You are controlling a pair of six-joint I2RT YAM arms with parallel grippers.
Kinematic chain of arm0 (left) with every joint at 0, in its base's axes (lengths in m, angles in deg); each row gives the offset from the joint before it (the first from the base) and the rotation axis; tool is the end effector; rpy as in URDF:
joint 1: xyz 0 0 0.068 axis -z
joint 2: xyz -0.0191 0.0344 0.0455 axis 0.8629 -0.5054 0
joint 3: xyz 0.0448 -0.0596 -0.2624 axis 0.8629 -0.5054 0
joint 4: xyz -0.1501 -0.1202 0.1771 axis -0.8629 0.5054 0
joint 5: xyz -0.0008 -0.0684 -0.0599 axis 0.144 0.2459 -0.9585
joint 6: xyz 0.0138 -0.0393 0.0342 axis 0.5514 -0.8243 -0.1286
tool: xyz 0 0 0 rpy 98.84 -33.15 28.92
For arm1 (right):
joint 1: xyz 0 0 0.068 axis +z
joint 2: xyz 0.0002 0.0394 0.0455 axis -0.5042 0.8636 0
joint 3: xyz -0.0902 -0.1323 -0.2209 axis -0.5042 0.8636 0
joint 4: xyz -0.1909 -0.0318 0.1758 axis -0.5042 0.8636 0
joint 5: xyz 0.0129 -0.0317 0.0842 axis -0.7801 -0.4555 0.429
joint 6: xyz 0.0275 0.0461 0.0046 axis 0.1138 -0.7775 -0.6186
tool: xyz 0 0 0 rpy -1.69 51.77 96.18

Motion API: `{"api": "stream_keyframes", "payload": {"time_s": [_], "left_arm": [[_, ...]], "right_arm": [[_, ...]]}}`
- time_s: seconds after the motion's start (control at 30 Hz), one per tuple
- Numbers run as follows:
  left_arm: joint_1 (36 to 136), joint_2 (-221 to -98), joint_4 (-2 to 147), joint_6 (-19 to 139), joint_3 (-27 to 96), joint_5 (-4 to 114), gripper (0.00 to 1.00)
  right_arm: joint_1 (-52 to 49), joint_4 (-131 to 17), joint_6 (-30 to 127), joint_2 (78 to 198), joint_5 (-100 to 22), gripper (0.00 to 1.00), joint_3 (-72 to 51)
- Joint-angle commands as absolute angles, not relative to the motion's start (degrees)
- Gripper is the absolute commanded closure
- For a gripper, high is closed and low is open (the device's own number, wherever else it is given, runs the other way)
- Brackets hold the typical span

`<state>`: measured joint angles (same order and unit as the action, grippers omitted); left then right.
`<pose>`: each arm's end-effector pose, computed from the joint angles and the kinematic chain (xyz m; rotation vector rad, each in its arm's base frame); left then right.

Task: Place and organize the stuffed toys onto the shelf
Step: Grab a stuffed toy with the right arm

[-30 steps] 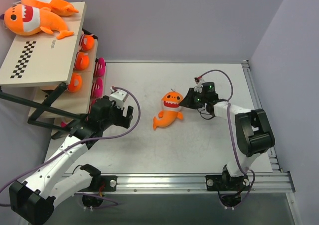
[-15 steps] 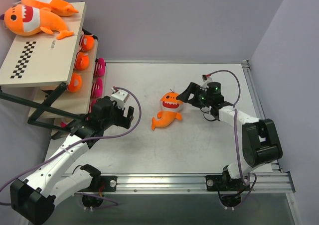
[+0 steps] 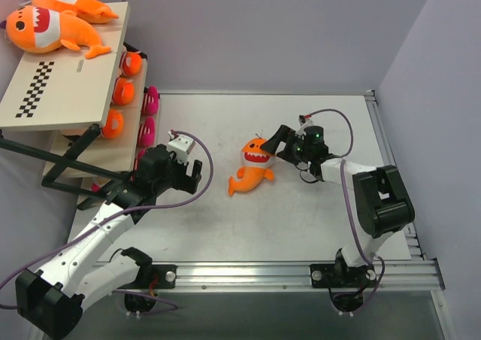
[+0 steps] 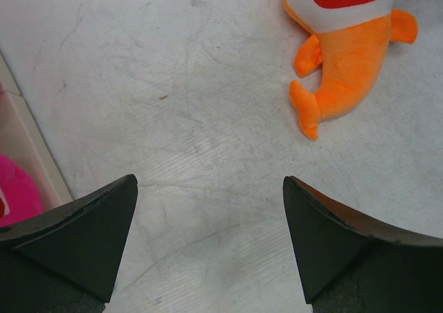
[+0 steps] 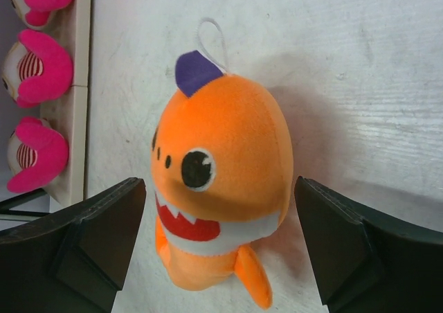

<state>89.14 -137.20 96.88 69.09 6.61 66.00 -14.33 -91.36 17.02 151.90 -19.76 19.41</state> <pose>0.1821 -0.1010 0.2904 0.4700 2.0694 -0.2792 0.3328 0.1120 0.2021 0.0315 1.9530 1.0814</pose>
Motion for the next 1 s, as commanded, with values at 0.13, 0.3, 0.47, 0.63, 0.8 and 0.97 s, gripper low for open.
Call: {"api": "stream_keyframes", "payload": {"time_s": [0.13,0.3,0.47,0.63,0.8,0.97], "left_arm": [[88.91,-137.27,94.53,69.55,6.86,64.84,0.05],[88.91,-137.45,94.35,69.55,6.77,63.79,0.05],[88.91,-137.89,93.91,69.55,6.77,61.16,0.05],[89.00,-137.89,93.12,69.81,6.51,58.08,0.05],[89.87,-137.10,91.54,70.95,6.07,53.78,0.05],[90.75,-136.48,89.87,70.34,5.63,49.99,0.06]], "right_arm": [[-12.26,-98.31,15.59,158.47,-20.24,0.08,18.23],[-12.44,-101.57,15.68,162.08,-19.72,0.20,19.99],[-12.61,-103.59,16.12,163.31,-18.40,0.55,20.61],[-12.79,-101.66,17.00,162.18,-17.61,0.84,19.73],[-12.88,-96.31,18.40,157.62,-16.20,1.00,17.10],[-12.88,-88.92,20.16,152.08,-13.39,1.00,12.71]]}}
